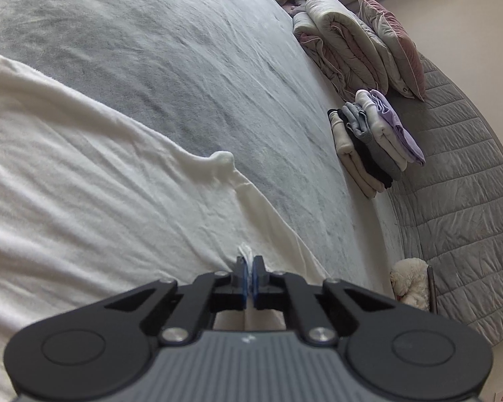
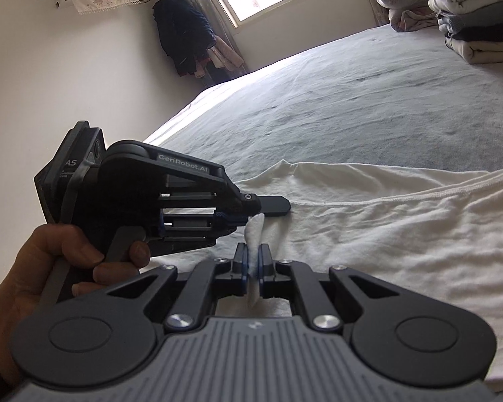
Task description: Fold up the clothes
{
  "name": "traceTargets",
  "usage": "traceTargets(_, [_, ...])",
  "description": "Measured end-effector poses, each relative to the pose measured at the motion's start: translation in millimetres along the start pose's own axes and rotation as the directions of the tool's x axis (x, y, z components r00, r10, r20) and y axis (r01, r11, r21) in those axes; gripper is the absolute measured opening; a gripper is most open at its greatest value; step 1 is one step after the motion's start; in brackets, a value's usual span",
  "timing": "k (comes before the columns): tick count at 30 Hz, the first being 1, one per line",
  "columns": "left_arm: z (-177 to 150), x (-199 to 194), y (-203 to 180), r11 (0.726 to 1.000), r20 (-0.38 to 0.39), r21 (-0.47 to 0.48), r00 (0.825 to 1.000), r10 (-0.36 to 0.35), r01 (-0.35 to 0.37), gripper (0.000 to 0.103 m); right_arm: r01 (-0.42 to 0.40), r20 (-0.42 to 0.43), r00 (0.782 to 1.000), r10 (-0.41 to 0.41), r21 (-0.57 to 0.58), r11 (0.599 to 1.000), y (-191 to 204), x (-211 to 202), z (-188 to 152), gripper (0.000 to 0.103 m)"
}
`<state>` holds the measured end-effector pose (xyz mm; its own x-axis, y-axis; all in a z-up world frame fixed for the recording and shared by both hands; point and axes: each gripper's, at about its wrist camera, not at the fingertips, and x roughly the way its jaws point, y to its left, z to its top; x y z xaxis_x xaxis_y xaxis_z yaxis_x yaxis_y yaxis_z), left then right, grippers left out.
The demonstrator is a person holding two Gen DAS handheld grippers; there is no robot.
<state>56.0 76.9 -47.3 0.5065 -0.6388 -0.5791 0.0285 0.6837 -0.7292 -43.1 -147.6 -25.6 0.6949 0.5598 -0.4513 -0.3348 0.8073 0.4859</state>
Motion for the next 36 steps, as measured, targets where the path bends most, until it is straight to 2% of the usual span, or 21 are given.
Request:
traceTargets(4, [4.3, -12.3, -7.9, 0.998, 0.038, 0.067, 0.999, 0.014, -0.017, 0.002, -0.021, -0.007, 1.000, 0.021, 0.012, 1.000, 10.2, 9.1, 9.3, 0.006])
traceTargets(9, [12.9, -37.3, -7.7, 0.986, 0.105, 0.142, 0.992, 0.075, -0.090, 0.002, -0.069, -0.021, 0.997, 0.070, 0.052, 0.996, 23.2, 22.0, 17.5, 0.006])
traceTargets(14, [21.1, -62.3, -4.7, 0.967, 0.169, 0.193, 0.976, 0.135, -0.167, 0.002, -0.118, -0.045, 0.992, 0.121, 0.073, 0.990, 43.1, 42.4, 21.2, 0.006])
traceTargets(21, [32.2, -96.9, 0.9, 0.928, 0.260, 0.250, 0.942, 0.211, -0.276, 0.002, -0.176, -0.072, 0.981, 0.181, 0.069, 0.982, 75.0, 70.9, 22.4, 0.006])
traceTargets(26, [36.6, -117.5, 17.0, 0.912, 0.310, 0.234, 0.915, 0.259, -0.338, 0.002, -0.211, -0.093, 0.972, 0.218, 0.079, 0.974, 96.6, 93.9, 19.7, 0.006])
traceTargets(32, [41.9, -134.0, 35.2, 0.877, 0.348, 0.220, 0.874, 0.338, -0.427, 0.002, -0.241, -0.129, 0.959, 0.253, 0.099, 0.965, 120.1, 121.5, 10.2, 0.007])
traceTargets(36, [47.8, -137.3, 47.0, 0.870, 0.348, 0.192, 0.860, 0.372, -0.454, 0.002, -0.247, -0.147, 0.954, 0.260, 0.105, 0.963, 130.7, 137.0, 3.4, 0.008])
